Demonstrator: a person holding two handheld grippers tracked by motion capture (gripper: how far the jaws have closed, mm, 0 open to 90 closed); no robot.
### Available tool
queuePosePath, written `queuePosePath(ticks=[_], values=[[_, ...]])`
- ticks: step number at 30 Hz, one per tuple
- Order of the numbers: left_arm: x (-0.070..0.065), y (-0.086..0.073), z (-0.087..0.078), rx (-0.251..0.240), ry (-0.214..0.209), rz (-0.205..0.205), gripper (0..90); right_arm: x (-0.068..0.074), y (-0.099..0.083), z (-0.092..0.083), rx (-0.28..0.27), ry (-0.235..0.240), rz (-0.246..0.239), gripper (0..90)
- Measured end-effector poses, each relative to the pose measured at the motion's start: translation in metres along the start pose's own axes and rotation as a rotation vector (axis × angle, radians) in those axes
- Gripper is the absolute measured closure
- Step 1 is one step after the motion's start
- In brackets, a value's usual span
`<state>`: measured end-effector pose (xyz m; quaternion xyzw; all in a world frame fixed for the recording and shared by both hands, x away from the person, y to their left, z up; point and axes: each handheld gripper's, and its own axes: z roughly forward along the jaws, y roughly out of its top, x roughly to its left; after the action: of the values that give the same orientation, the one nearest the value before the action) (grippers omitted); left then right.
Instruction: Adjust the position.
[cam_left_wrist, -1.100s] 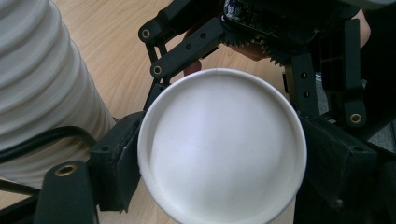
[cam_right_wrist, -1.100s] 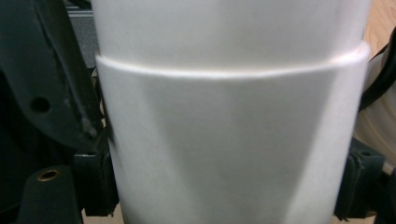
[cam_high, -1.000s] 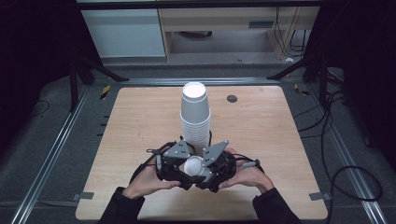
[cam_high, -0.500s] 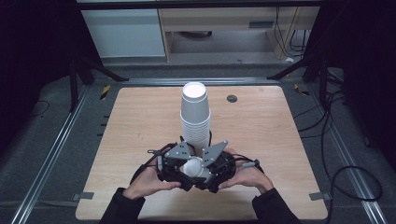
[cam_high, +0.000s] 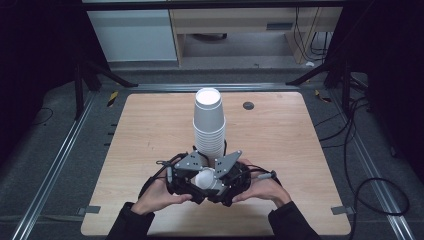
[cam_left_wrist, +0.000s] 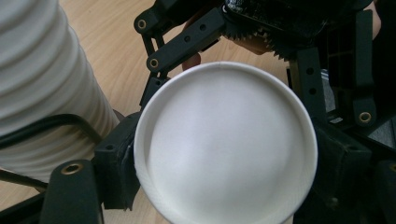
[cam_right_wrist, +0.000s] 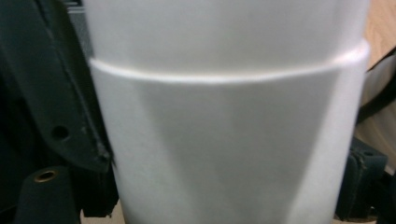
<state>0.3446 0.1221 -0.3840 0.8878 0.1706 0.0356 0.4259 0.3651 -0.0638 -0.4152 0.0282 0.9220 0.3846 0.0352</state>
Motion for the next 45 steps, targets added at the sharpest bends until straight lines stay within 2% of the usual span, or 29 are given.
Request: queuePosePath(ticks=[3, 9, 18, 26, 37, 41, 45], values=[[0.001, 0.0, -0.002, -0.01, 0.004, -0.003, 22.4, -0.001, 0.0, -0.002, -0.014, -0.003, 0.017, 13.7], [0.001, 0.0, -0.005, -0.017, 0.007, 0.0, 22.9, -0.003, 0.0, -0.003, 0.003, -0.016, 0.043, 9.9], [0.001, 0.001, -0.007, -0.016, 0.01, 0.006, 23.3, -0.003, 0.0, -0.005, -0.012, -0.019, 0.037, 11.3], [0.002, 0.0, -0.01, -0.021, 0.013, -0.001, 23.2, -0.003, 0.001, -0.009, -0.023, -0.037, 0.045, 7.5], [0.008, -0.009, -0.017, -0.007, 0.043, -0.013, 23.1, -0.004, -0.002, -0.031, -0.065, -0.072, 0.069, 6.2], [0.012, -0.014, -0.024, -0.028, 0.057, -0.029, 23.0, -0.005, -0.005, -0.043, -0.103, -0.095, 0.093, 6.3], [0.015, -0.018, -0.034, -0.066, 0.067, -0.04, 23.0, -0.007, -0.011, -0.054, -0.113, -0.138, 0.125, 6.2]])
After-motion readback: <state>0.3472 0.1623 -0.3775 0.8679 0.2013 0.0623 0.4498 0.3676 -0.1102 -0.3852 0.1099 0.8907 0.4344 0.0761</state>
